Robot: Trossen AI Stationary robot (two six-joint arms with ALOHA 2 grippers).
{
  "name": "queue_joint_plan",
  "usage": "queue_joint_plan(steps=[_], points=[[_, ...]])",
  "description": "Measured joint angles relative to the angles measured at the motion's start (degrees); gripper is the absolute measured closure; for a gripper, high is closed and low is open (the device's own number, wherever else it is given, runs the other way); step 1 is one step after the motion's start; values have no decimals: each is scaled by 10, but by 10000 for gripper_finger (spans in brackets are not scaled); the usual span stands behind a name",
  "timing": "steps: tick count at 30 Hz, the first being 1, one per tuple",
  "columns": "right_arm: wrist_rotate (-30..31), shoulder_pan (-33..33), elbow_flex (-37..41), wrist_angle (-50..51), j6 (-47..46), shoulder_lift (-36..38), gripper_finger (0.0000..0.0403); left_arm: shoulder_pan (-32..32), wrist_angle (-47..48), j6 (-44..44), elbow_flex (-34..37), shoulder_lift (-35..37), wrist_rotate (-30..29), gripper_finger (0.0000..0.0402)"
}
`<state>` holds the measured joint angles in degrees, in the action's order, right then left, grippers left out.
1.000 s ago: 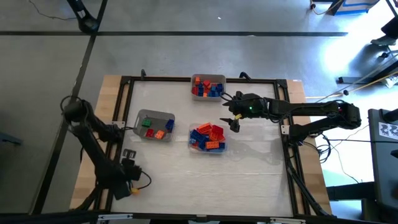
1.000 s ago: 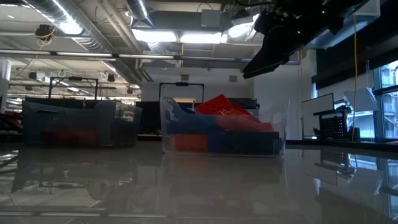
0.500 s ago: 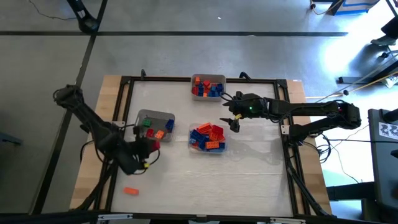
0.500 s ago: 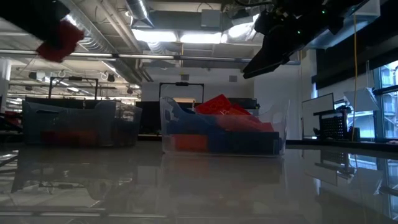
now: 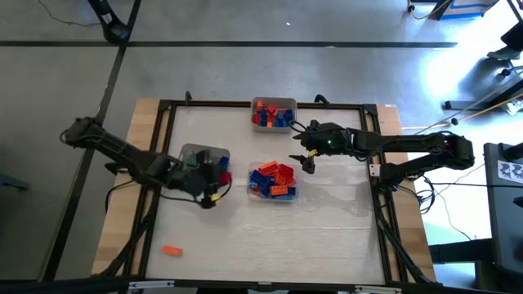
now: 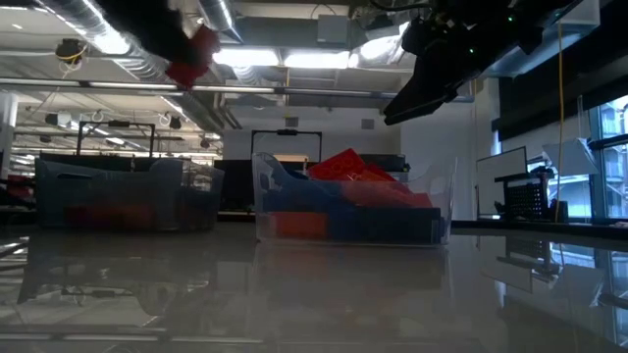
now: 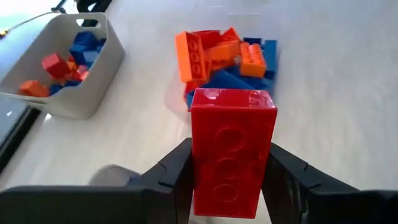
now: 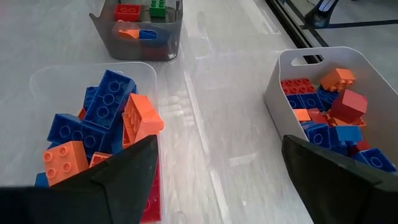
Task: Sort blocks by size
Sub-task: Put the big red game piece into the transparent bin
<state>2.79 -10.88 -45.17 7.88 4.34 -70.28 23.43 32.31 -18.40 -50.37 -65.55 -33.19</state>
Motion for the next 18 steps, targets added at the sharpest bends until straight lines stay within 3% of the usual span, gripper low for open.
queue_joint_plan(steps=[5, 11, 18], points=[[0, 0, 0, -1, 0, 0, 62, -86, -59, 78, 7, -21, 47, 267], [0, 0, 0, -5, 0, 0, 62, -177, -217, 146, 34, -71, 134, 267], [0, 0, 0, -5, 0, 0, 62, -240, -366, 179, 40, -158, 162, 267]])
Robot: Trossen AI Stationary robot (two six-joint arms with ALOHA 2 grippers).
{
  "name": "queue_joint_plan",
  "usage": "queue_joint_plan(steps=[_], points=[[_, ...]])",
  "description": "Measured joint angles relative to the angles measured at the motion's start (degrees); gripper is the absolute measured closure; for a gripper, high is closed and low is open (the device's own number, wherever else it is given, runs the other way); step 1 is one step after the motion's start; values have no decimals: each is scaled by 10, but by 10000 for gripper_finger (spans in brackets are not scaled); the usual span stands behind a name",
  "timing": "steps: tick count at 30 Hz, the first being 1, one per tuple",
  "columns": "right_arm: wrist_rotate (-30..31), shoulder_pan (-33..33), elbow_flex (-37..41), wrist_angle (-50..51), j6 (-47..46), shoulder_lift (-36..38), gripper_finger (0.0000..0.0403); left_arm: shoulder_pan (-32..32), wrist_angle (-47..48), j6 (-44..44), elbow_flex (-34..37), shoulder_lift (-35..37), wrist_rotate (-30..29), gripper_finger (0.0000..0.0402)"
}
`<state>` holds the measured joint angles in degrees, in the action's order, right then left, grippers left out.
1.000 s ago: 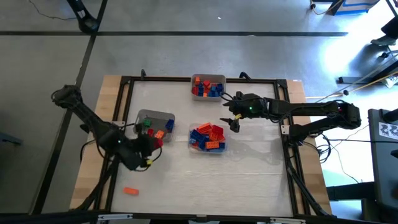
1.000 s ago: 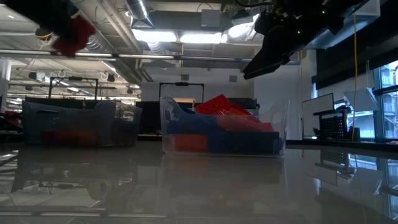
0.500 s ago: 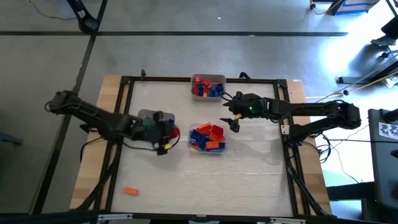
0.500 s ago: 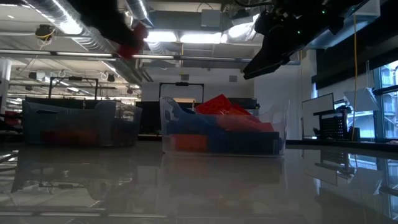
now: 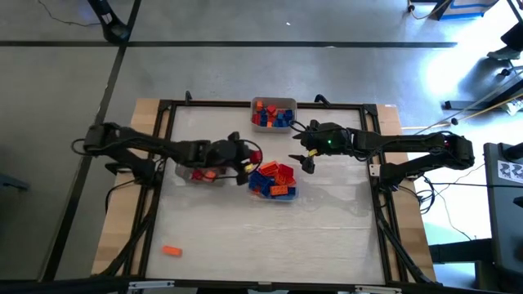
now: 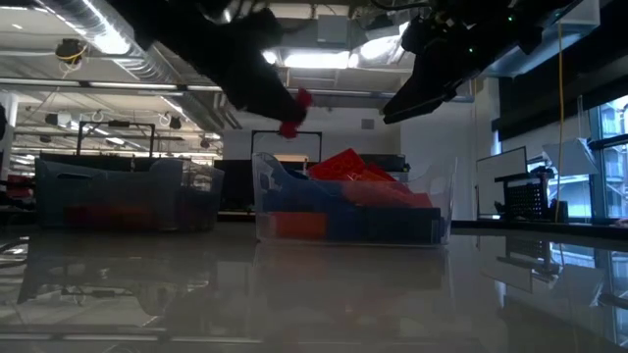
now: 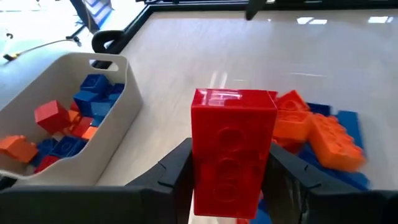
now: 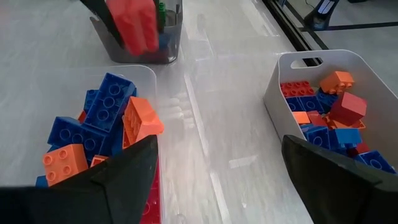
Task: Sort blocks by size
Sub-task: Put the big red game piece into the transparent bin
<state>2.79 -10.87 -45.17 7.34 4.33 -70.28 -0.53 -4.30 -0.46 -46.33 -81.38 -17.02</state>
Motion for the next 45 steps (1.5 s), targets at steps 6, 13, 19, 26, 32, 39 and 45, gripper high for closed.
queue_joint_plan(steps=[6, 13, 19, 26, 32, 39, 45], points=[[0, 0, 0, 0, 0, 0, 62, -26, -65, 6, 0, -67, 5, 267], [0, 0, 0, 0, 0, 0, 62, -17, -86, 6, 0, -100, 51, 262], [0, 0, 0, 0, 0, 0, 62, -10, -74, 28, 0, -100, 52, 249], [0, 0, 0, 1, 0, 0, 62, -15, -41, 24, 0, -100, 48, 245], [0, 0, 0, 1, 0, 0, 62, -13, -36, 27, 0, -100, 48, 245], [0, 0, 0, 0, 0, 0, 62, -13, -36, 33, 0, -100, 48, 244], [0, 0, 0, 0, 0, 0, 62, -13, -41, 28, 0, -100, 48, 244]])
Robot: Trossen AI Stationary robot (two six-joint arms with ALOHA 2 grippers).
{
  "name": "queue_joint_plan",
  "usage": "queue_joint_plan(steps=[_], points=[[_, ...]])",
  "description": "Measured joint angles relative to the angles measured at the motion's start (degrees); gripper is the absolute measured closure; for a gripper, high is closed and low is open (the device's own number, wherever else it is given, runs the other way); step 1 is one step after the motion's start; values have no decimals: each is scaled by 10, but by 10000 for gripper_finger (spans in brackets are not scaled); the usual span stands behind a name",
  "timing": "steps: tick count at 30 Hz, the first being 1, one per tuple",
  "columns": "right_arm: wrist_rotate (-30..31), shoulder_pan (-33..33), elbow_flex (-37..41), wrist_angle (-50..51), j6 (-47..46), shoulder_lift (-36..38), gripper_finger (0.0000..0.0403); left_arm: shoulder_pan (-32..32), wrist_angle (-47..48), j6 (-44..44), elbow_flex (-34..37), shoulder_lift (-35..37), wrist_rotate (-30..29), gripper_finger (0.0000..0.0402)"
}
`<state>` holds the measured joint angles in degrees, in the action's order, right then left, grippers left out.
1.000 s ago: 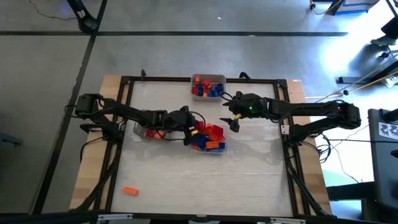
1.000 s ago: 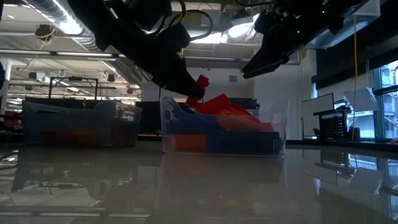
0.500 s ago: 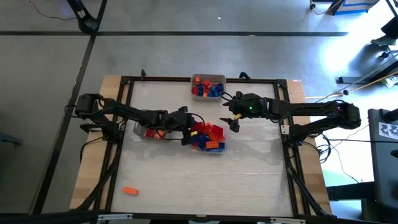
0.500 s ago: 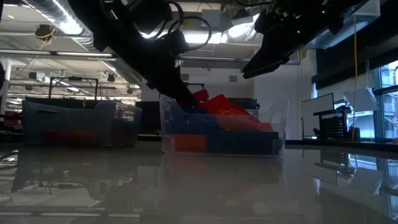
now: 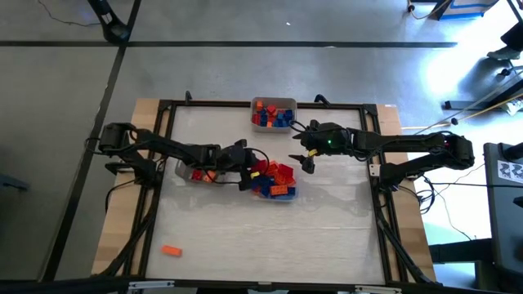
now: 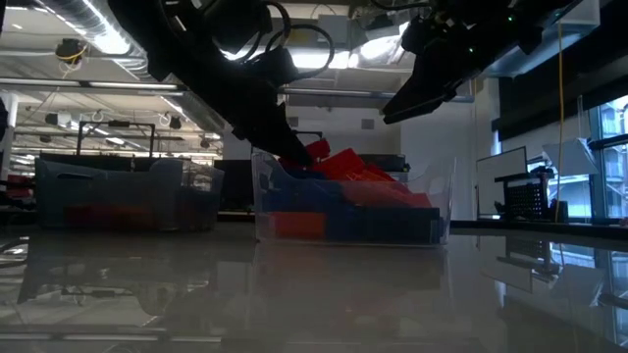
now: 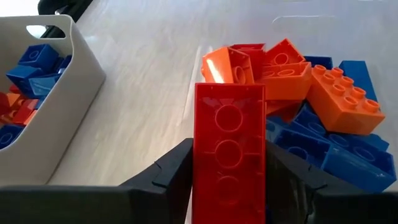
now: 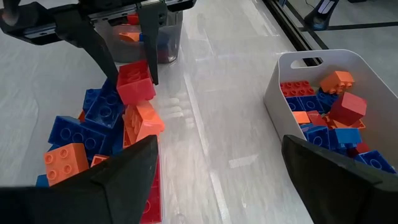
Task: Sort blocks by size
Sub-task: Put the big red game piece into the transparent bin, then put the big orange game piece into the transparent bin
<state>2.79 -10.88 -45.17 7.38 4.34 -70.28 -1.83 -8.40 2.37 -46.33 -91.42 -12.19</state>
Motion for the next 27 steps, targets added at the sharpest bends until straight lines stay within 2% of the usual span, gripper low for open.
queue_joint_plan(steps=[6, 13, 16, 24, 27], points=[[0, 0, 0, 0, 0, 0, 62, 0, -1, -20, 0, 0, 0, 236], [0, 0, 0, 1, 0, -1, 62, 0, -1, -24, 0, 3, 0, 152], [-1, 0, 0, 1, 0, -1, 62, 5, 6, -24, 0, 21, 0, 132], [-9, 0, 0, 2, 0, -1, 62, 34, 30, -29, -1, 123, -3, 135], [-9, 0, 0, 0, 0, -1, 62, 39, 31, -33, -1, 132, -58, 140]])
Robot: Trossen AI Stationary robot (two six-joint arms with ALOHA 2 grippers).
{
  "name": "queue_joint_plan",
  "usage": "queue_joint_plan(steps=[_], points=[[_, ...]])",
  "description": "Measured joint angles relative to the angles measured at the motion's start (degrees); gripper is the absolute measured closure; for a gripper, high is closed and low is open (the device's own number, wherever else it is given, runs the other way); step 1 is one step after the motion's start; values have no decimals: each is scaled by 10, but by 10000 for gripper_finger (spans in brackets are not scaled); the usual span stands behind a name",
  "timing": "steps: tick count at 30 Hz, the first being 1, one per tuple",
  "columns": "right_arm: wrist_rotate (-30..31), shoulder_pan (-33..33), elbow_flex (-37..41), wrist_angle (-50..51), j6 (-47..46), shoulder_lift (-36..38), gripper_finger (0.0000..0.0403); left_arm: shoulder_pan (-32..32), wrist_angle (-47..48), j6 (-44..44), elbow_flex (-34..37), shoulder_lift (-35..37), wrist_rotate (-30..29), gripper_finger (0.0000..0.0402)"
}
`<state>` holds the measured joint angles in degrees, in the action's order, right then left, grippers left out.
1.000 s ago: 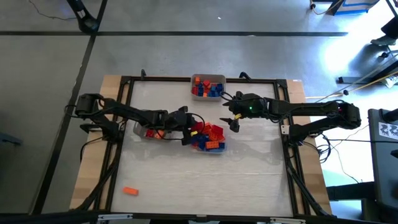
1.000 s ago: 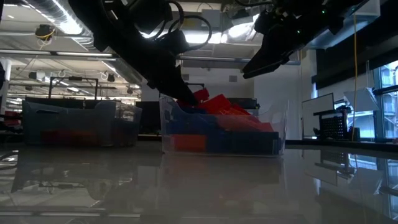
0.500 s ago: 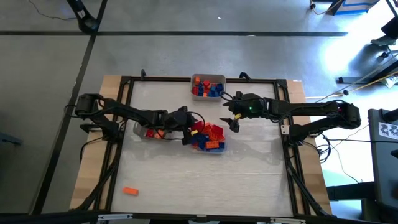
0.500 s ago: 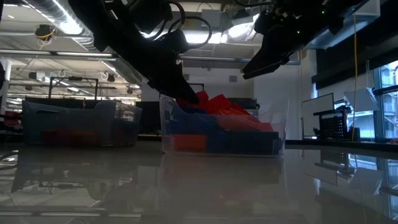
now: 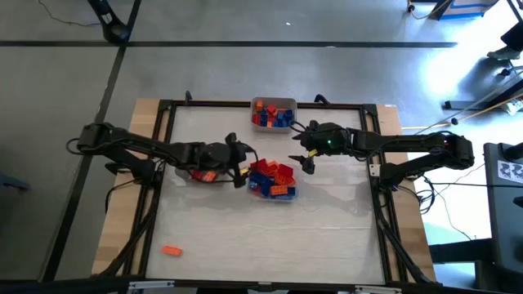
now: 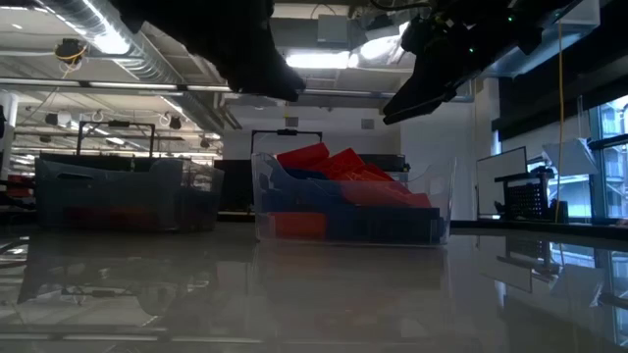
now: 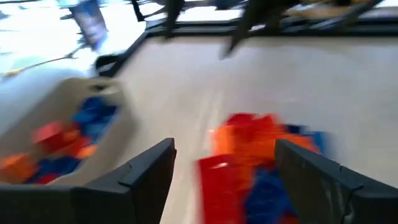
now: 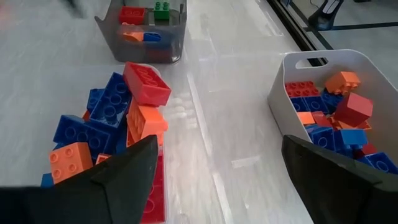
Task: Sort blocks by size
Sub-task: Put the big orange game piece into the transparent bin
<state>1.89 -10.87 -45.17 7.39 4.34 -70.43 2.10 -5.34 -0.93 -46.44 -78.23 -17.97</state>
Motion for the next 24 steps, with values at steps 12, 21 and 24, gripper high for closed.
queue_joint_plan(steps=[12, 21, 24], points=[[0, 0, 0, 2, -2, 0, 62, -25, -4, -4, 0, -114, -58, 144], [0, 0, 0, 1, -2, 0, 62, -16, -6, 26, 1, -112, -34, 144], [0, 0, 0, 2, -2, 0, 62, -16, 8, 27, -9, -96, -35, 144]])
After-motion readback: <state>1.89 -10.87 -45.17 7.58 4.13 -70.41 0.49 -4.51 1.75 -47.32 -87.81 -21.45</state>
